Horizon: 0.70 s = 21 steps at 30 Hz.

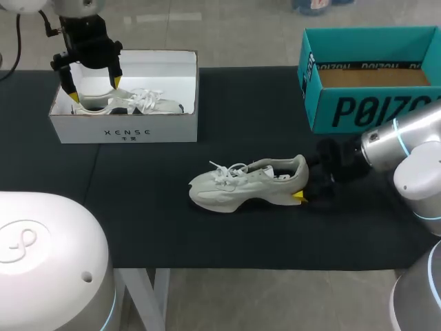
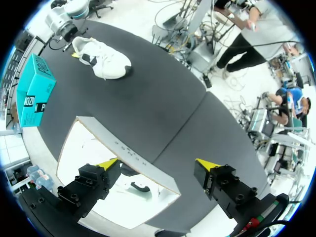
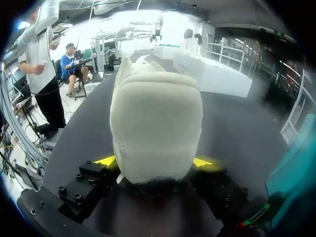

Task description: Take the shoe out of the shoebox, open the shoe tongue, remove and reinsert the insole, then place the shoe into the shoebox

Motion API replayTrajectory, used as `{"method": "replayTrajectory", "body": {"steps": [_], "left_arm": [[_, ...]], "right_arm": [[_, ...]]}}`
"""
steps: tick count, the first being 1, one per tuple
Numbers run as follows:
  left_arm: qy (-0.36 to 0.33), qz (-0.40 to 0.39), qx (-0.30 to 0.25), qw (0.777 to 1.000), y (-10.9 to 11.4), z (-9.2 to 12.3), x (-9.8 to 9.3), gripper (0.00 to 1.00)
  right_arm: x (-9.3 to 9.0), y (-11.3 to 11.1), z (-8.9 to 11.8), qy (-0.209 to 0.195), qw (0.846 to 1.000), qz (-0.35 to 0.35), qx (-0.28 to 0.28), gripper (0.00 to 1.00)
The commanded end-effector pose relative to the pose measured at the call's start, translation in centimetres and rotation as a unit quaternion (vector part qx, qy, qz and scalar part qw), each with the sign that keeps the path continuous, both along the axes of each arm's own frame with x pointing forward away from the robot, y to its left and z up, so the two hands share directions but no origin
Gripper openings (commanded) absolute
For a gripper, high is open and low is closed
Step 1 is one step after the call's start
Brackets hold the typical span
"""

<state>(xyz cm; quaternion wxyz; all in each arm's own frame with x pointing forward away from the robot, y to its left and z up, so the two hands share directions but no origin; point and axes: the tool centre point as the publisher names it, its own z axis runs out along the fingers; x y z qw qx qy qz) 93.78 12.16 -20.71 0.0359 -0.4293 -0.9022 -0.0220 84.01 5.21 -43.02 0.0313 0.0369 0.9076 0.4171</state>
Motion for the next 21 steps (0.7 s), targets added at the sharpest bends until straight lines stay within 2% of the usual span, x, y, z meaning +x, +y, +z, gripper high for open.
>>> {"method": "replayTrajectory", "body": {"steps": [1, 21], "left_arm": [[-0.001, 0.0, 0.0, 1.0, 0.06, -0.02, -0.05, 1.0], [-0.001, 0.0, 0.0, 1.0, 0.06, -0.02, -0.05, 1.0]], "right_arm": [[0.31, 0.43, -0.63, 0.01, 1.0, 0.006, -0.011, 0.0], [0.29, 0.43, -0.73, 0.014, 1.0, 0.009, -0.013, 0.0]]}}
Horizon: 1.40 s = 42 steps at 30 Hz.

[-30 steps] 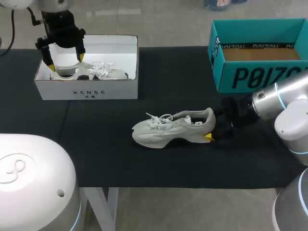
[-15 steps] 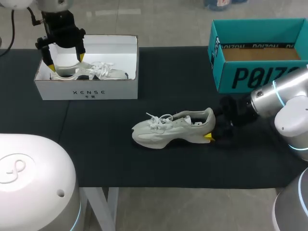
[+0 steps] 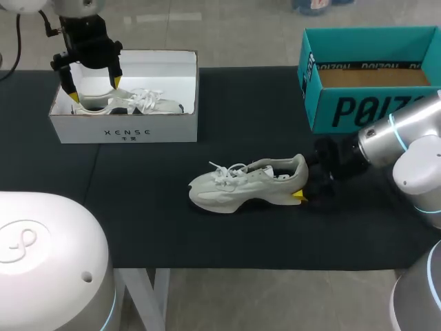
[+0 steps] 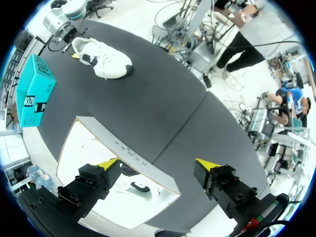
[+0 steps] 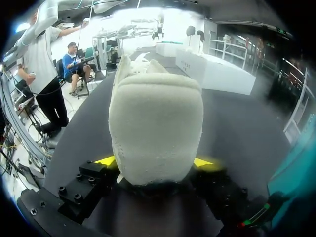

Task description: Take the shoe out of the shoebox, open the shoe tongue, remove and reinsert the insole, then place the shoe into the shoebox

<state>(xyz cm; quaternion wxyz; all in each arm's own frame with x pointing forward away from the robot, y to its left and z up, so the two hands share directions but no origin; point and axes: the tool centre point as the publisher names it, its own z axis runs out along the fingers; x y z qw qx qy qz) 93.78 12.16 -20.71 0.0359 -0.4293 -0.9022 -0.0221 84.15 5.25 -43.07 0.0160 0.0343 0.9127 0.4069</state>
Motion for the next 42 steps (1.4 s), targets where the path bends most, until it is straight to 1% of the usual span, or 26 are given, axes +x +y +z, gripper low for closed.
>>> {"method": "replayTrajectory", "body": {"steps": [1, 7, 8, 9, 10, 11, 12, 13, 14, 15, 16, 17, 35, 36, 37, 38, 39, 40, 41, 42], "left_arm": [[-0.001, 0.0, 0.0, 1.0, 0.1, 0.0, 0.0, 1.0], [-0.001, 0.0, 0.0, 1.0, 0.1, 0.0, 0.0, 1.0], [0.002, 0.027, -0.014, 1.0, -0.4, 0.0, 0.2, 1.0], [0.031, 0.082, -0.024, 0.996, -1.0, 0.3, 0.6, 1.0], [0.046, 0.158, -0.017, 0.986, -1.5, 0.4, 1.2, 1.0], [0.049, 0.191, -0.042, 0.979, -2.1, 0.6, 1.3, 1.0], [0.06, 0.261, -0.037, 0.963, -2.9, 0.7, 1.1, 1.0], [0.06, 0.34, -0.062, 0.937, -3.5, 0.8, 1.1, 1.0], [0.062, 0.402, -0.087, 0.909, -4.0, 1.0, 0.7, 1.0], [0.083, 0.476, -0.111, 0.868, -4.3, 0.9, 0.0, 1.0], [0.084, 0.525, -0.108, 0.84, -4.8, 0.6, -0.8, 1.0], [0.09, 0.585, -0.101, 0.8, -5.5, 0.3, -1.5, 1.0], [0.09, 0.585, -0.101, 0.8, -5.5, 0.3, -1.5, 1.0], [0.059, 0.642, -0.107, 0.757, -6.1, 0.3, -0.9, 1.0], [0.069, 0.674, -0.105, 0.728, -6.4, 0.3, -0.6, 1.0], [0.054, 0.696, -0.129, 0.705, -7.0, 0.6, -0.6, 1.0], [0.055, 0.733, -0.13, 0.666, -7.4, 0.9, -0.7, 1.0], [0.046, 0.755, -0.124, 0.642, -7.6, 1.0, -0.7, 1.0], [0.055, 0.773, -0.146, 0.615, -8.0, 1.4, -1.3, 1.0], [0.039, 0.801, -0.128, 0.584, -8.6, 1.5, -1.7, 1.0]], "right_arm": [[0.1, 0.4, -0.7, 0.001, 1.0, 0.0, -0.002, 0.0], [0.1, 0.4, -0.7, 0.001, 1.0, 0.0, -0.002, 0.0], [0.1, 0.4, -0.7, 0.001, 1.0, 0.0, -0.002, 0.0], [0.1, 0.4, -0.7, 0.001, 1.0, 0.0, -0.002, 0.0], [0.1, 0.4, -0.7, 0.001, 1.0, 0.0, -0.002, 0.0], [0.1, 0.4, -0.7, 0.001, 1.0, 0.0, -0.002, 0.0], [0.1, 0.4, -0.7, 0.001, 1.0, 0.0, -0.002, 0.0], [0.1, 0.4, -0.7, 0.001, 1.0, 0.0, -0.002, 0.0], [0.1, 0.4, -0.7, 0.001, 1.0, 0.0, -0.002, 0.0], [0.1, 0.4, -0.7, 0.001, 1.0, 0.0, -0.002, 0.0], [0.1, 0.4, -0.7, 0.001, 1.0, 0.0, -0.002, 0.0], [0.1, 0.4, -0.7, 0.001, 1.0, 0.0, -0.002, 0.0], [0.1, 0.4, -0.7, 0.001, 1.0, 0.0, -0.002, 0.0], [0.1, 0.4, -0.7, 0.001, 1.0, 0.0, -0.002, 0.0], [0.1, 0.4, -0.7, 0.001, 1.0, 0.0, -0.002, 0.0], [0.1, 0.4, -0.7, 0.001, 1.0, 0.0, -0.002, 0.0], [0.1, 0.4, -0.7, 0.001, 1.0, 0.0, -0.002, 0.0], [0.1, 0.4, -0.7, 0.001, 1.0, 0.0, -0.002, 0.0], [0.1, 0.4, -0.7, 0.001, 1.0, 0.0, -0.002, 0.0], [0.1, 0.4, -0.7, 0.001, 1.0, 0.0, -0.002, 0.0]]}}
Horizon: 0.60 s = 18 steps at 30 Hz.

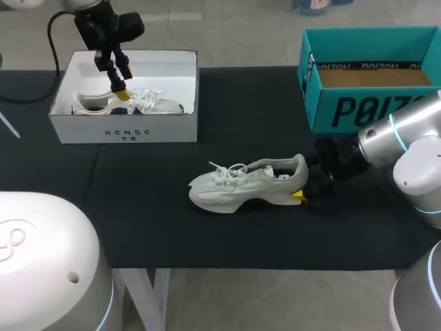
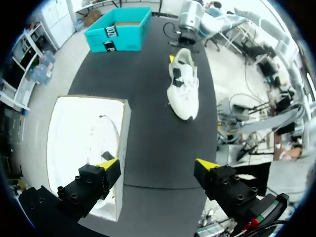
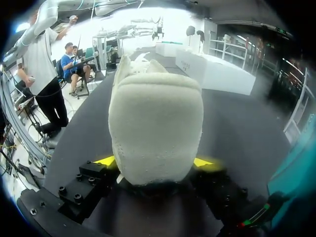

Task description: Take the shoe out of the shoebox, open the shoe tongue, remove and reinsert the insole, then place the shoe into the shoebox

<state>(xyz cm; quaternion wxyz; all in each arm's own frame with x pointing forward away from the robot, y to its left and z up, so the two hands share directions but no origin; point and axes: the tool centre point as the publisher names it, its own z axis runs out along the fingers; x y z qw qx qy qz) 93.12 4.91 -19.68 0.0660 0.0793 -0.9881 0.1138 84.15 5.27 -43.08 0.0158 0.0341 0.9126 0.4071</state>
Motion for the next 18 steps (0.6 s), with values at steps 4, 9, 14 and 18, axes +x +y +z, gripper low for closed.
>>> {"method": "replayTrajectory", "body": {"steps": [4, 9, 14, 18], "left_arm": [[0.005, 0.465, 0.0, 0.886, -2.7, 0.2, -1.8, 1.0], [-0.025, 0.538, 0.016, 0.843, -5.5, -1.1, -3.6, 1.0], [-0.018, 0.521, -0.005, 0.854, -9.6, -2.2, -5.6, 1.0], [-0.021, 0.498, -0.004, 0.867, -12.5, -2.6, -6.6, 1.0]], "right_arm": [[0.1, 0.4, -0.7, 0.001, 1.0, 0.0, -0.002, 0.0], [0.1, 0.4, -0.7, 0.001, 1.0, 0.0, -0.002, 0.0], [0.1, 0.4, -0.7, 0.001, 1.0, 0.0, -0.002, 0.0], [0.1, 0.4, -0.7, 0.001, 1.0, 0.0, -0.002, 0.0]]}}
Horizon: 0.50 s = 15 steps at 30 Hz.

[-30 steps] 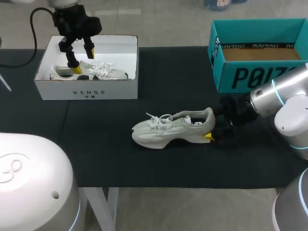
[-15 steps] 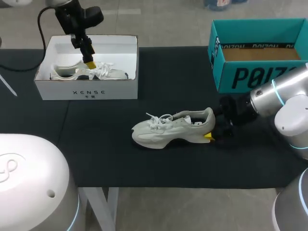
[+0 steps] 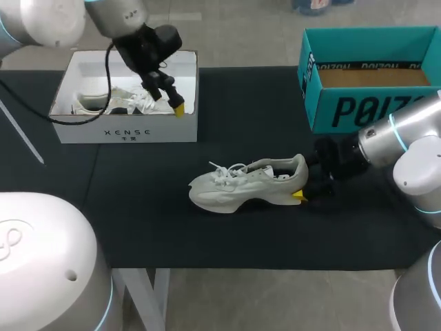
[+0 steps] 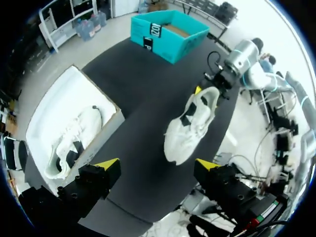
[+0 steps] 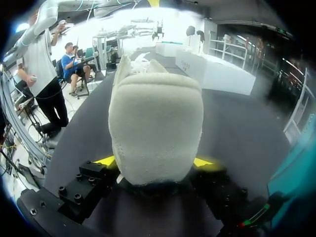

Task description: Take the shoe out of the shoebox, open the shoe tongue, remove and reinsert the insole, then place the shoe into the shoebox

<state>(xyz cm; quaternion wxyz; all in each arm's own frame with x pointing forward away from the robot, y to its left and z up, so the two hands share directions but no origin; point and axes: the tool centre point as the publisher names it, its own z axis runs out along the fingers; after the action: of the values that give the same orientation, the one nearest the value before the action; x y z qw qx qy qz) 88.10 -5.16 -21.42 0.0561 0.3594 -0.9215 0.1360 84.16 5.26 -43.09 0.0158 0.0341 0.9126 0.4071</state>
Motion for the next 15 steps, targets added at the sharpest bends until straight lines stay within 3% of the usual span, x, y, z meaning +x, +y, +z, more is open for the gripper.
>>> {"method": "replayTrajectory", "body": {"steps": [1, 15], "left_arm": [[-0.041, 0.226, 0.027, 0.973, -3.0, -0.9, -1.8, 1.0], [-0.005, 0.144, 0.034, 0.989, -10.5, -3.8, -1.6, 1.0]], "right_arm": [[0.1, 0.4, -0.7, 0.001, 1.0, 0.0, -0.002, 0.0], [0.1, 0.4, -0.7, 0.001, 1.0, 0.0, -0.002, 0.0]]}}
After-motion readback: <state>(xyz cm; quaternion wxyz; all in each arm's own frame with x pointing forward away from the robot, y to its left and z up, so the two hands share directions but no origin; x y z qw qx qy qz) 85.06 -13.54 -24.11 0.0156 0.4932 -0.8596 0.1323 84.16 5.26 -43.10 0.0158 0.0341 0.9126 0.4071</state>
